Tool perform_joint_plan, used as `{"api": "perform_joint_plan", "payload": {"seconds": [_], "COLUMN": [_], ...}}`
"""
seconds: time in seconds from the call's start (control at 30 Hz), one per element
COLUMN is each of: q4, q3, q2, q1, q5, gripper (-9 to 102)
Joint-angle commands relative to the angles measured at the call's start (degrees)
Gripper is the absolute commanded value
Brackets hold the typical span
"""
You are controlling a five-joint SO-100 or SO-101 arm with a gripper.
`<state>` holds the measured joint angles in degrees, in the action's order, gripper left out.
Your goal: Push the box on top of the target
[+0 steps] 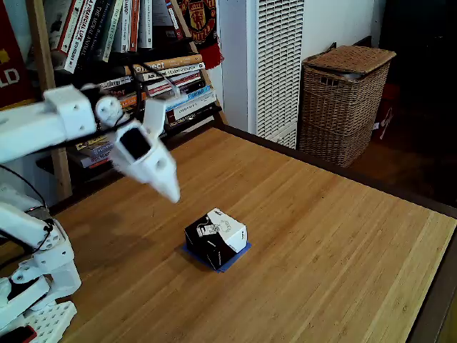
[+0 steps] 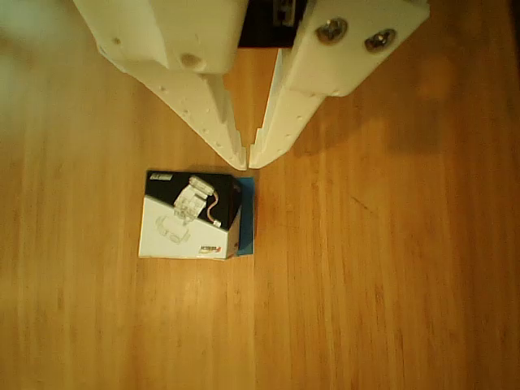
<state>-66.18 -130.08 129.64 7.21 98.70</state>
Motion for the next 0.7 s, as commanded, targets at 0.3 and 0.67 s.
{"api": "perform_joint_plan", "payload": {"seconds": [0.3, 0.67], "q4": [-3.9, -5.0], "q3": [-9.8, -19.1], "q2": [20.3, 35.5], "q1": [-0.3, 1.6], "q5": [-8.5, -7.6], "gripper": [0, 0]}}
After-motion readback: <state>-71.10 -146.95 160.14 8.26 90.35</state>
